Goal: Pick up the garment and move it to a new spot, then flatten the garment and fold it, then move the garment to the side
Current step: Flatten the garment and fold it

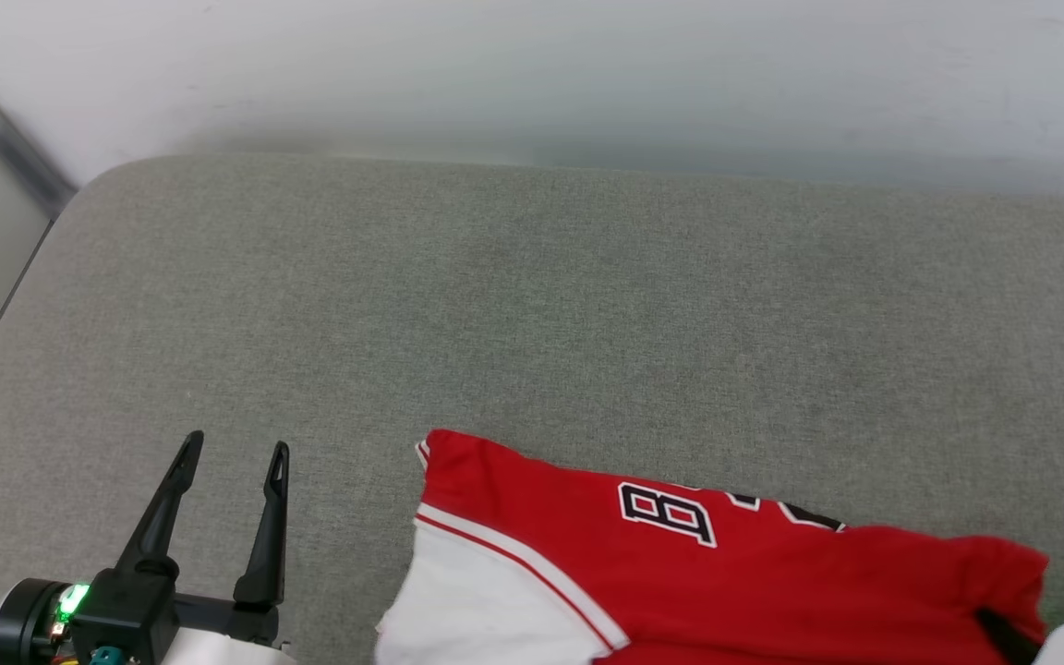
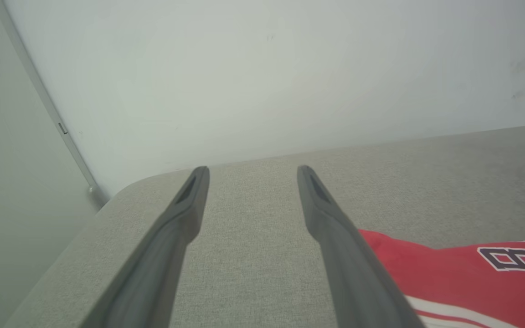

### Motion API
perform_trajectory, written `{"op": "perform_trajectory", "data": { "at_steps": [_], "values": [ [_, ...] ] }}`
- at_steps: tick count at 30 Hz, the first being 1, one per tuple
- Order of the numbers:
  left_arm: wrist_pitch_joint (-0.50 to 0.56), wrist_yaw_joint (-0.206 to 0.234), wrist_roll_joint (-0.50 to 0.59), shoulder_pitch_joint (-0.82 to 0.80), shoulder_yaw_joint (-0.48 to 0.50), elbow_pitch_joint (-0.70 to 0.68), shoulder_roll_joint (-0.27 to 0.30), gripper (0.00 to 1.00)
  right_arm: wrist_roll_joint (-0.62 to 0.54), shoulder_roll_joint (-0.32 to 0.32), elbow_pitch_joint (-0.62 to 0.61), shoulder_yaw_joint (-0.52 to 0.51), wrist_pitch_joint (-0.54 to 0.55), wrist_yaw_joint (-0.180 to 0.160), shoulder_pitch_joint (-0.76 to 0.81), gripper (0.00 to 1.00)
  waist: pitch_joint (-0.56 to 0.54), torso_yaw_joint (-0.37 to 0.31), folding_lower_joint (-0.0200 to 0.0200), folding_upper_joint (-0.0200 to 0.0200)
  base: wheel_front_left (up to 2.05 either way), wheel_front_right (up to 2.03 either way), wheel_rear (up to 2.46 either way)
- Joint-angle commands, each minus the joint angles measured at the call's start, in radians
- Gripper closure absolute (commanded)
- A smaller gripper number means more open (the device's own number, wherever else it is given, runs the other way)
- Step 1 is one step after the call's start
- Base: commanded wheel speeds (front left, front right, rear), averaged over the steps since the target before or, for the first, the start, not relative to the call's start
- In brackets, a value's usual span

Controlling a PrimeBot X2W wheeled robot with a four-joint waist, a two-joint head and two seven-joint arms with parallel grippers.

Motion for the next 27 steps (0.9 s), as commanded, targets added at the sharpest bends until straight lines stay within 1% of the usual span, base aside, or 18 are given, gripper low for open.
{"op": "perform_trajectory", "data": {
  "at_steps": [1, 2, 3, 4, 8, 11, 14, 18, 21, 24, 27],
  "values": [
    [-0.002, -0.002, 0.004, 0.001, 0.003, -0.007, -0.005, 0.00, -0.015, -0.023, 0.018, -0.025, -0.008, -0.003, -0.004, 1.00, 0.000, -0.001, -0.0001, 0.0000, 0.00, 0.00, 0.00],
    [-0.002, -0.007, 0.008, 0.000, 0.008, -0.011, -0.014, 0.00, -0.039, -0.042, 0.027, -0.065, -0.024, -0.003, -0.013, 1.00, -0.001, -0.003, -0.0001, 0.0000, 0.00, 0.00, 0.00],
    [-0.002, -0.008, 0.009, 0.001, 0.010, -0.012, -0.017, 0.00, -0.054, -0.051, 0.029, -0.083, -0.030, -0.003, -0.015, 1.00, -0.001, -0.003, -0.0001, 0.0000, 0.00, 0.00, 0.00],
    [-0.002, -0.008, 0.009, 0.001, 0.010, -0.012, -0.017, 0.00, -0.054, -0.051, 0.029, -0.083, -0.030, -0.003, -0.015, 1.00, -0.001, -0.003, -0.0001, 0.0000, 0.00, 0.00, 0.00],
    [-0.002, -0.017, 0.016, 0.006, 0.021, -0.014, -0.023, 0.00, -0.111, -0.077, 0.038, -0.172, -0.048, -0.002, -0.048, 1.00, -0.005, -0.005, -0.0001, 0.0000, 0.00, 0.00, 0.00],
    [-0.002, -0.023, 0.021, 0.010, 0.028, -0.011, -0.029, 0.00, -0.139, -0.078, 0.027, -0.196, -0.043, -0.002, -0.055, 1.00, -0.012, -0.006, -0.0001, 0.0000, 0.00, 0.00, 0.00],
    [-0.002, -0.027, 0.026, 0.017, 0.032, -0.005, -0.033, 0.00, -0.154, -0.064, -0.017, -0.185, -0.026, -0.002, -0.047, 1.00, -0.024, -0.008, -0.0001, 0.0000, 0.00, 0.00, 0.00],
    [-0.002, -0.034, 0.030, 0.026, 0.036, 0.000, -0.039, 0.00, -0.167, -0.038, -0.115, -0.142, 0.024, -0.002, -0.017, 1.00, -0.042, -0.013, -0.0001, 0.0000, 0.00, 0.00, 0.00],
    [-0.002, -0.037, 0.034, 0.031, 0.040, 0.003, -0.041, 0.00, -0.168, -0.013, -0.207, -0.111, 0.088, -0.002, 0.010, 1.00, -0.056, -0.017, -0.0001, 0.0000, 0.00, 0.00, 0.00],
    [-0.002, -0.039, 0.034, 0.042, 0.048, 0.008, -0.044, 0.00, -0.140, 0.040, -0.307, -0.073, 0.176, -0.002, 0.042, 1.00, -0.066, -0.021, -0.0001, 0.0000, 0.00, 0.00, 0.00],
    [-0.002, -0.043, 0.037, 0.047, 0.048, 0.017, -0.046, 0.00, -0.135, 0.079, -0.400, -0.034, 0.249, -0.002, 0.070, 1.00, -0.071, -0.021, -0.0001, 0.0000, 0.00, 0.00, 0.00]
  ]
}}
